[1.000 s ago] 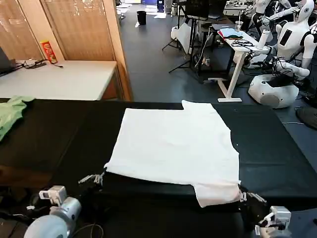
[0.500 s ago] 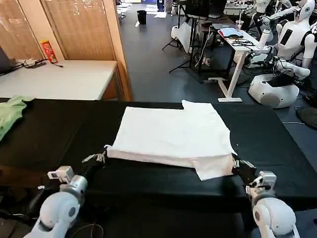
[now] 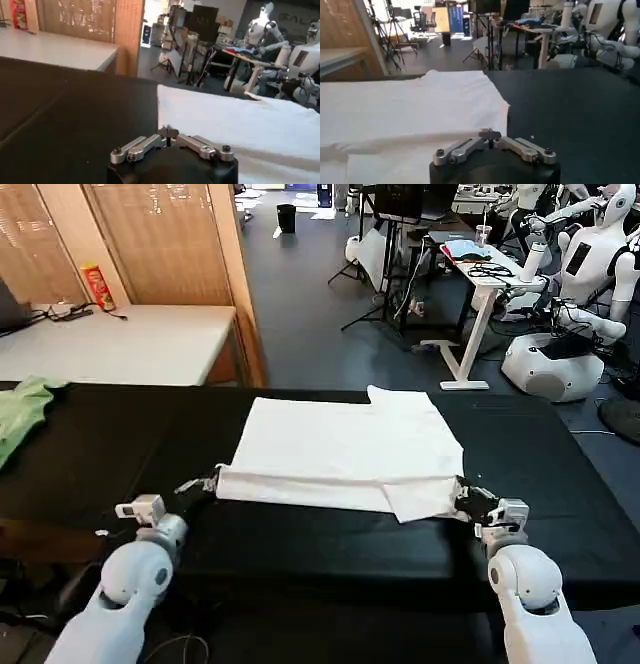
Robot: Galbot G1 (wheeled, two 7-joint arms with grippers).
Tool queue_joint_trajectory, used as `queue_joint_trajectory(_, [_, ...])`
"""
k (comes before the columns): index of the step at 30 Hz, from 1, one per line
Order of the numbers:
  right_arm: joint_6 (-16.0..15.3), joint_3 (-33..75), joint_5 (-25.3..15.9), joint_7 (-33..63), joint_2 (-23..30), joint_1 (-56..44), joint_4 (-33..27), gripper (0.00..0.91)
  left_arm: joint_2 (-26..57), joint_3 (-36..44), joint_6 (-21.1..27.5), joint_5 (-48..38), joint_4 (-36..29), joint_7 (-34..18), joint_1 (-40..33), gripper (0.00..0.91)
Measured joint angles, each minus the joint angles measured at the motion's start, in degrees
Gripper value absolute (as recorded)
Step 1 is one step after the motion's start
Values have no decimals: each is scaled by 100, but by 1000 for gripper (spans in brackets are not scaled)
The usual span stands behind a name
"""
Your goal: Fold and organize the clothes.
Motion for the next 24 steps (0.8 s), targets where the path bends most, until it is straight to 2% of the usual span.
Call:
queue_joint_trajectory(5, [-139,84,153,-82,-118,-188,271,878,-32,76,7,45,61,-2,-152,878])
queue_joint_trajectory(11, [-366,206,241,-56,-303,-593,948,878,19,52,55,42,3,10,-98,878])
queue_joint_trajectory(15, [-351,308,136,-71,-341,-930,1286,878,125,-37,101,8,-134,116,56,878])
queue_joint_trajectory(22, [-296,361,40,-101,-350,-1325,1393,878,266,-164,148,-234,-256,317,417,878])
queue_joint_trajectory(24, [-297,366,39,-101,-337,-1360,1393,839,284,-176,150,-274,-256,344,486,878])
